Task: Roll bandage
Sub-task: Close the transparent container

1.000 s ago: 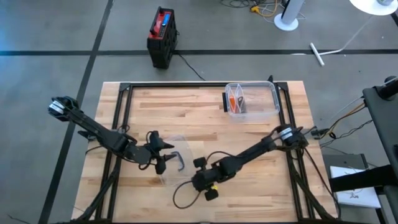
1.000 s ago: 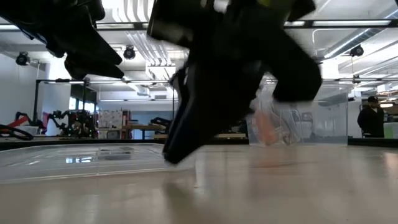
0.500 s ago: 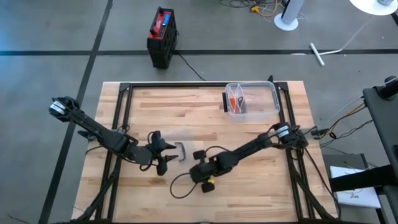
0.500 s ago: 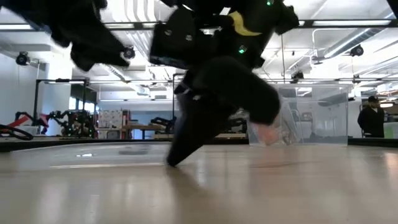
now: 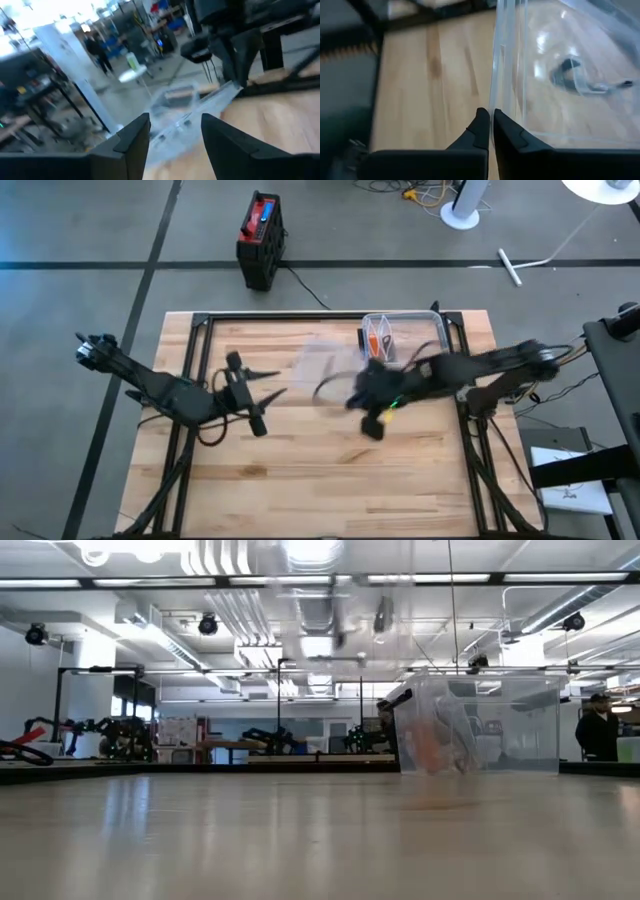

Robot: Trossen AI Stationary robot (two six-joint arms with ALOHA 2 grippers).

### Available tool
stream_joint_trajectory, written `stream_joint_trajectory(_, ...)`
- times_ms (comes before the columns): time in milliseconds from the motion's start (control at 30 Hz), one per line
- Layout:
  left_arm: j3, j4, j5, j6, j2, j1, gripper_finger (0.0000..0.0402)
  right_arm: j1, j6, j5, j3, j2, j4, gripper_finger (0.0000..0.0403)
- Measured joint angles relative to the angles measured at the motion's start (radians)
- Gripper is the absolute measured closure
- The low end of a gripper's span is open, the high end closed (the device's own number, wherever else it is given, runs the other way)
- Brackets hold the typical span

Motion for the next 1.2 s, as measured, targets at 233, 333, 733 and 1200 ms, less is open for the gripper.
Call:
stream_joint_trajectory(233,0.089,0.004,0.001,0.1,0.006,0.011,0.0232,-0.038,0.09,-0.002,-0.003,-0.25,-0.016,0.0403)
stream_joint_trajectory(333,0.07,0.022,0.002,0.102,0.016,0.032,0.0226,-0.039,0.09,-0.024,-0.002,-0.325,-0.022,0.0403)
stream_joint_trajectory(733,0.083,0.138,0.313,0.155,0.119,0.207,0.0174,-0.032,0.035,-0.226,-0.002,-0.375,-0.156,0.0402)
stream_joint_trajectory(1200,0.22,0.05,0.458,0.198,0.343,0.233,0.0184,-0.029,-0.076,-0.398,0.002,-0.241,-0.105,0.0402)
